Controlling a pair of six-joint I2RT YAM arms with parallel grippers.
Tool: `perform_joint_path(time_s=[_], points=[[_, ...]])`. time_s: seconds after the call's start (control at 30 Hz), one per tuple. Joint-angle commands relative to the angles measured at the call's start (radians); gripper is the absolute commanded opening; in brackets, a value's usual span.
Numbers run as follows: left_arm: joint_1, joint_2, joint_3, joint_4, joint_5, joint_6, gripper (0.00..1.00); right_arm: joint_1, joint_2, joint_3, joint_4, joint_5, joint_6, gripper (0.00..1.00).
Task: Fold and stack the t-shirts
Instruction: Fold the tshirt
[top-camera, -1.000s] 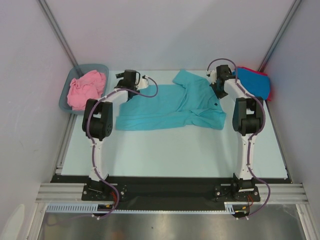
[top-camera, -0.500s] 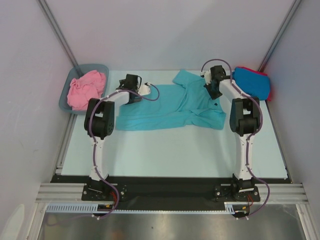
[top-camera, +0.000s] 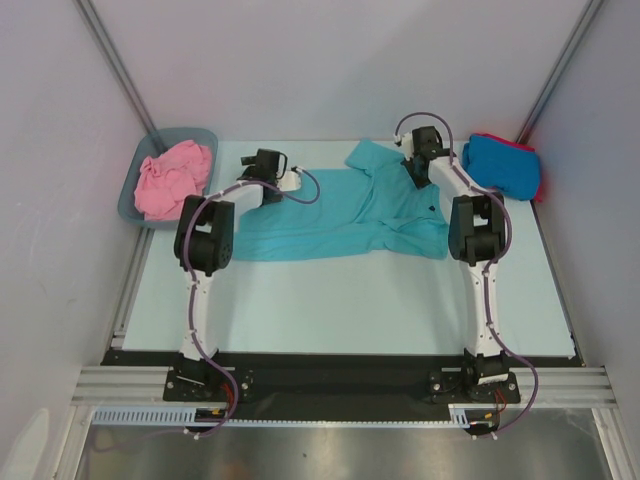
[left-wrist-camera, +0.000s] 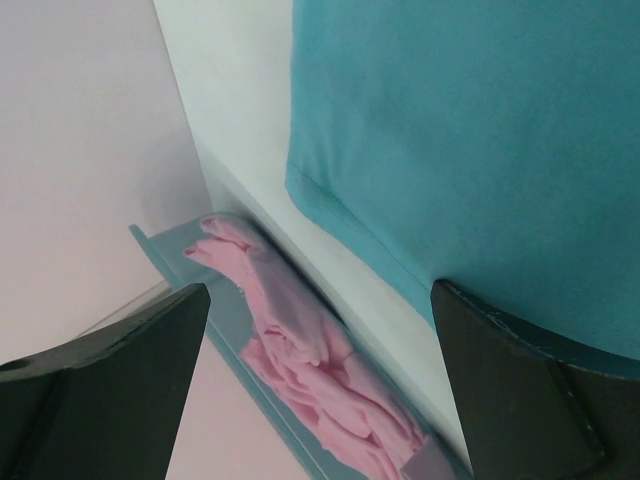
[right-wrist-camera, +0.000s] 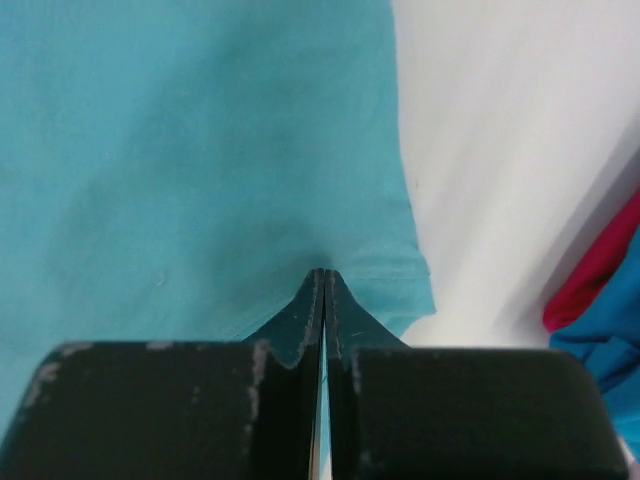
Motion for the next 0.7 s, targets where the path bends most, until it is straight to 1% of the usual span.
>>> perform_joint_path(time_s=[0.0,0.17,0.33,0.57,0.67], points=[[0.008,0.052,0.015,-0.003,-0.049,0.049,1.0,-0.002,0.03,0.043,0.059,0.041,-0.031,0.0],[0.014,0.066,0.015,-0.003,-0.08,0.083,1.0,-0.022,0.049,0.036,0.068,0.049,-0.05,0.0],[0.028,0.075,0.006,-0.002,-0.099,0.115,1.0,-0.057,0.032,-0.026,0.072,0.067,-0.056,0.0],[0.049,0.085,-0.001,-0.003,-0.126,0.157,1.0,-0.143,-0.008,-0.107,0.095,0.1,-0.085,0.0],[0.055,0.092,0.003,-0.002,-0.146,0.169,1.0,-0.143,-0.019,-0.128,0.101,0.112,-0.094,0.0]])
